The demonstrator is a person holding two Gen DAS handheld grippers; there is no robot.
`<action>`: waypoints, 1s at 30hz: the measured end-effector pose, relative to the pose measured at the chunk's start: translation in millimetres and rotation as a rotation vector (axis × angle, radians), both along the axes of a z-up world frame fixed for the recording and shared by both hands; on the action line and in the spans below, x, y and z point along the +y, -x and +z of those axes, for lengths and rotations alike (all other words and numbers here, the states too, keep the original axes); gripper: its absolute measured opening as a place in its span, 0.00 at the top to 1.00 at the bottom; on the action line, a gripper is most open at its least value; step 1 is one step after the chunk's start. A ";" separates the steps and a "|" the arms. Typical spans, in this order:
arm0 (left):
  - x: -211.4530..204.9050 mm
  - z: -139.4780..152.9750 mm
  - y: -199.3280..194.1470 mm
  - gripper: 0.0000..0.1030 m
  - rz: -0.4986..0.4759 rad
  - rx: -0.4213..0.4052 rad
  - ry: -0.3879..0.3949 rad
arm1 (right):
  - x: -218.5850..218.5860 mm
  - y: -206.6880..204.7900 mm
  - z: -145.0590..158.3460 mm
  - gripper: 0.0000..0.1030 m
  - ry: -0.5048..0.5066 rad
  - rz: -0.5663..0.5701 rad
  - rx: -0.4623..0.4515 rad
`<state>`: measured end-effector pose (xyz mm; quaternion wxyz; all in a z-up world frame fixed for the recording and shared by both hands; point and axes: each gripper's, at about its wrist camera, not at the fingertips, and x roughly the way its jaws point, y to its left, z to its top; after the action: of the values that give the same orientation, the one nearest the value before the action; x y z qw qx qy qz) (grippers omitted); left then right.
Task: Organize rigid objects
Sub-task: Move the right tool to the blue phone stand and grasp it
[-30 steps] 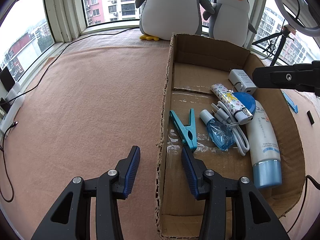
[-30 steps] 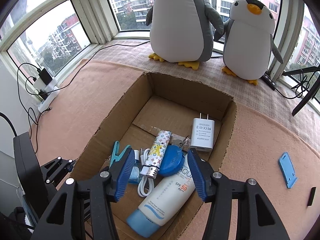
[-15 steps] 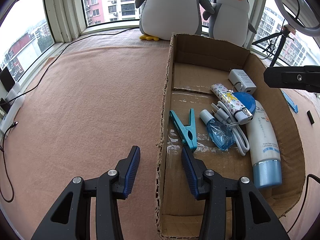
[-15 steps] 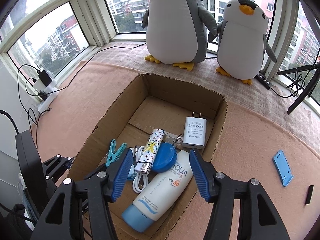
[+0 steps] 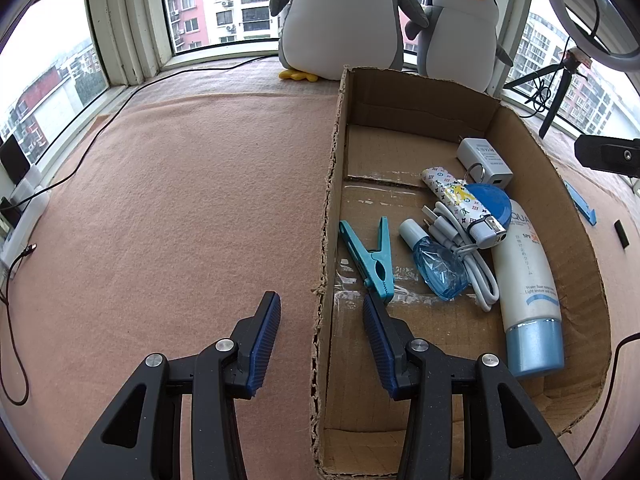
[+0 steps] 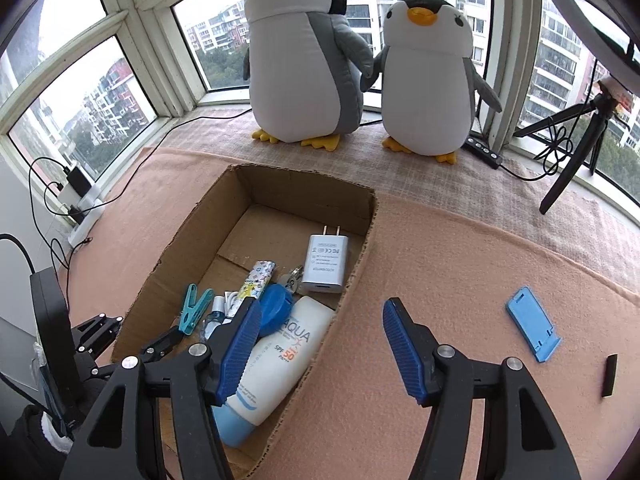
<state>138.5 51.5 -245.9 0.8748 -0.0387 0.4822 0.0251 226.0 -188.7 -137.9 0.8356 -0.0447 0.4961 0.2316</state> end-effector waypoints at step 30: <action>-2.0 0.1 0.5 0.54 -0.008 0.007 -0.020 | -152.9 -69.3 -47.9 0.21 0.050 -0.211 0.094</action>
<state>138.0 49.5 -245.8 0.8735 -0.0281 0.4852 0.0267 295.3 -341.6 -185.7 0.8297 -0.0021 0.5424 0.1320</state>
